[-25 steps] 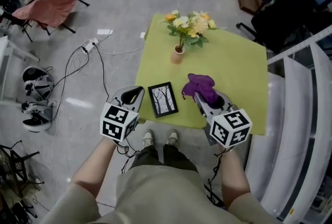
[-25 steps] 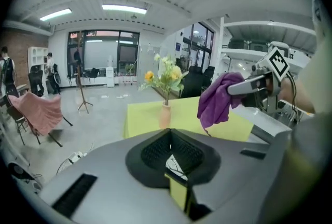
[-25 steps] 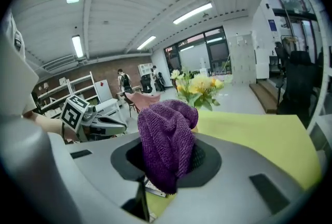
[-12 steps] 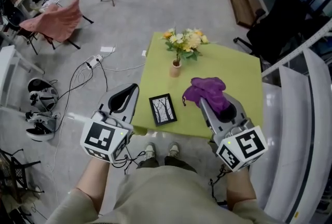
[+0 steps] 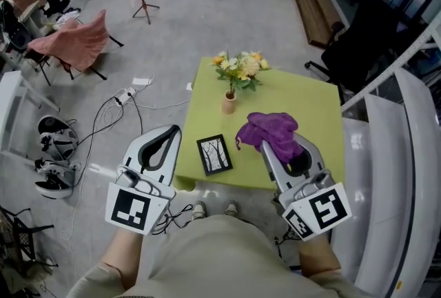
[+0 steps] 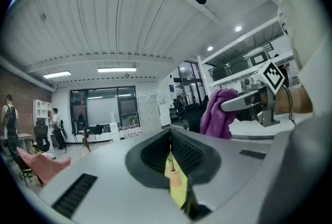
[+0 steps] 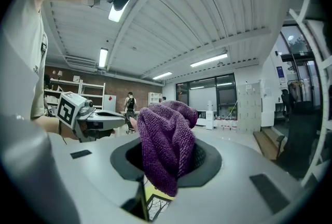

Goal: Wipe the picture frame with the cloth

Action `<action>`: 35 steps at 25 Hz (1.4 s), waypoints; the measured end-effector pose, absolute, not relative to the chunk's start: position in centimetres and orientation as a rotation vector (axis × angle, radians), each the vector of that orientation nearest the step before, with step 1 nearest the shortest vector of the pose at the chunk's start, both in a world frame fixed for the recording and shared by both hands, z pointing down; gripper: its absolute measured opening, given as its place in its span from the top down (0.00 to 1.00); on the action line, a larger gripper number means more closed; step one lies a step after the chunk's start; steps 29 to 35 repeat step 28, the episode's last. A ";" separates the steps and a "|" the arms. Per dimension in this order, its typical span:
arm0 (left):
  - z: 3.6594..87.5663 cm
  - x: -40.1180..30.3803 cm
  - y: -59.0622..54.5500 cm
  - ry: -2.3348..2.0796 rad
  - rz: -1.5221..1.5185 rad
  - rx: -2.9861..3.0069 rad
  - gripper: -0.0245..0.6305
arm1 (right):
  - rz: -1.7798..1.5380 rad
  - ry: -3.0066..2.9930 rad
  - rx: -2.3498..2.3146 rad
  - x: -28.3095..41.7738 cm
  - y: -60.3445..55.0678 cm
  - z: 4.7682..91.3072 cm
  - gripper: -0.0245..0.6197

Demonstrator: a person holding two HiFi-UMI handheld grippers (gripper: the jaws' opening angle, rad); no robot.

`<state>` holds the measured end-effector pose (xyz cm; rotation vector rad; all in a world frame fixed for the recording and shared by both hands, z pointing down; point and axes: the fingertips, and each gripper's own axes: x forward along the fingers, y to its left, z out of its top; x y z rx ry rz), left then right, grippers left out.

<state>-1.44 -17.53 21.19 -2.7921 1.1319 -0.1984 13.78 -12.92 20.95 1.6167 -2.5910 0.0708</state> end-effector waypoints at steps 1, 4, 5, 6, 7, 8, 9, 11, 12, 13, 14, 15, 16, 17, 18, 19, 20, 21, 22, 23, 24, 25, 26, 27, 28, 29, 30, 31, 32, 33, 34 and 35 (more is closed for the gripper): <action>21.4 -1.6 -17.3 1.140 -0.205 -2.783 0.95 | 0.073 -2.592 1.615 13.7 -12.7 21.1 0.79; 22.8 -2.0 -16.8 1.157 -0.245 -2.784 0.95 | 0.091 -2.585 1.598 13.4 -12.2 21.9 0.79; 23.2 -2.2 -16.6 1.162 -0.256 -2.790 0.95 | 0.097 -2.580 1.591 13.3 -12.1 22.2 0.80; 23.7 -2.3 -16.5 1.167 -0.265 -2.796 0.95 | 0.105 -2.575 1.584 13.2 -11.9 22.6 0.79; 24.1 -2.4 -16.3 1.173 -0.274 -2.802 0.95 | 0.113 -2.570 1.579 13.1 -11.8 23.0 0.80; 24.5 -2.5 -16.2 1.179 -0.283 -2.807 0.95 | 0.122 -2.566 1.574 13.1 -11.7 23.4 0.79; 24.9 -2.6 -16.1 1.186 -0.292 -2.811 0.95 | 0.131 -2.563 1.570 13.1 -11.7 23.7 0.80; 25.2 -2.8 -15.9 1.198 -0.299 -2.821 0.95 | 0.146 -2.557 1.561 13.0 -11.7 24.2 0.80; 25.3 -2.9 -15.9 1.202 -0.298 -2.824 0.95 | 0.152 -2.555 1.556 12.9 -11.7 24.4 0.80; 25.3 -2.9 -15.9 1.205 -0.296 -2.826 0.95 | 0.157 -2.554 1.552 12.8 -11.8 24.5 0.80; 25.3 -3.0 -16.0 1.207 -0.295 -2.827 0.95 | 0.160 -2.553 1.547 12.7 -11.8 24.5 0.80; 25.3 -3.1 -16.1 1.211 -0.294 -2.828 0.95 | 0.162 -2.551 1.542 12.6 -11.9 24.6 0.80; 25.3 -3.2 -16.1 1.215 -0.293 -2.829 0.95 | 0.163 -2.551 1.537 12.5 -12.0 24.7 0.80; 25.3 -3.3 -16.1 1.218 -0.292 -2.828 0.95 | 0.165 -2.551 1.534 12.4 -12.1 24.8 0.80; 25.3 -3.3 -16.1 1.220 -0.291 -2.827 0.95 | 0.166 -2.552 1.532 12.4 -12.1 24.8 0.80; 25.2 -3.4 -16.1 1.221 -0.290 -2.825 0.95 | 0.167 -2.553 1.531 12.3 -12.2 24.8 0.80; 25.2 -3.5 -16.2 1.222 -0.289 -2.823 0.95 | 0.166 -2.554 1.530 12.2 -12.3 24.8 0.80; 25.1 -3.6 -16.2 1.225 -0.287 -2.821 0.95 | 0.165 -2.556 1.528 12.1 -12.4 24.7 0.80; 25.1 -3.7 -16.3 1.228 -0.285 -2.820 0.95 | 0.164 -2.558 1.525 12.0 -12.4 24.7 0.80; 25.1 -3.9 -16.4 1.233 -0.282 -2.819 0.95 | 0.165 -2.560 1.522 11.8 -12.5 24.7 0.80; 25.1 -4.0 -16.4 1.236 -0.280 -2.819 0.95 | 0.165 -2.561 1.519 11.7 -12.5 24.6 0.80; 25.1 -4.1 -16.4 1.238 -0.278 -2.820 0.95 | 0.165 -2.561 1.516 11.7 -12.6 24.6 0.80; 25.1 -4.2 -16.4 1.240 -0.277 -2.821 0.95 | 0.165 -2.561 1.515 11.7 -12.6 24.6 0.80; 25.1 -4.2 -16.4 1.241 -0.275 -2.823 0.95 | 0.164 -2.560 1.514 11.6 -12.6 24.6 0.80; 25.1 -4.2 -16.4 1.242 -0.273 -2.824 0.95 | 0.163 -2.559 1.514 11.6 -12.7 24.5 0.80; 25.1 -4.2 -16.4 1.242 -0.273 -2.824 0.95 | 0.163 -2.559 1.514 11.6 -12.7 24.5 0.80; 25.1 -4.2 -16.4 1.242 -0.273 -2.824 0.95 | 0.163 -2.559 1.514 11.6 -12.7 24.5 0.80; 25.1 -4.2 -16.4 1.242 -0.273 -2.824 0.95 | 0.163 -2.559 1.514 11.6 -12.7 24.5 0.80; 25.1 -4.2 -16.4 1.242 -0.273 -2.824 0.95 | 0.163 -2.559 1.514 11.6 -12.7 24.5 0.80; 25.1 -4.2 -16.4 1.242 -0.273 -2.824 0.95 | 0.163 -2.559 1.514 11.6 -12.7 24.5 0.80; 25.1 -4.2 -16.4 1.242 -0.273 -2.824 0.95 | 0.163 -2.559 1.514 11.6 -12.7 24.5 0.80; 25.1 -4.2 -16.4 1.242 -0.273 -2.824 0.95 | 0.163 -2.559 1.514 11.6 -12.7 24.5 0.80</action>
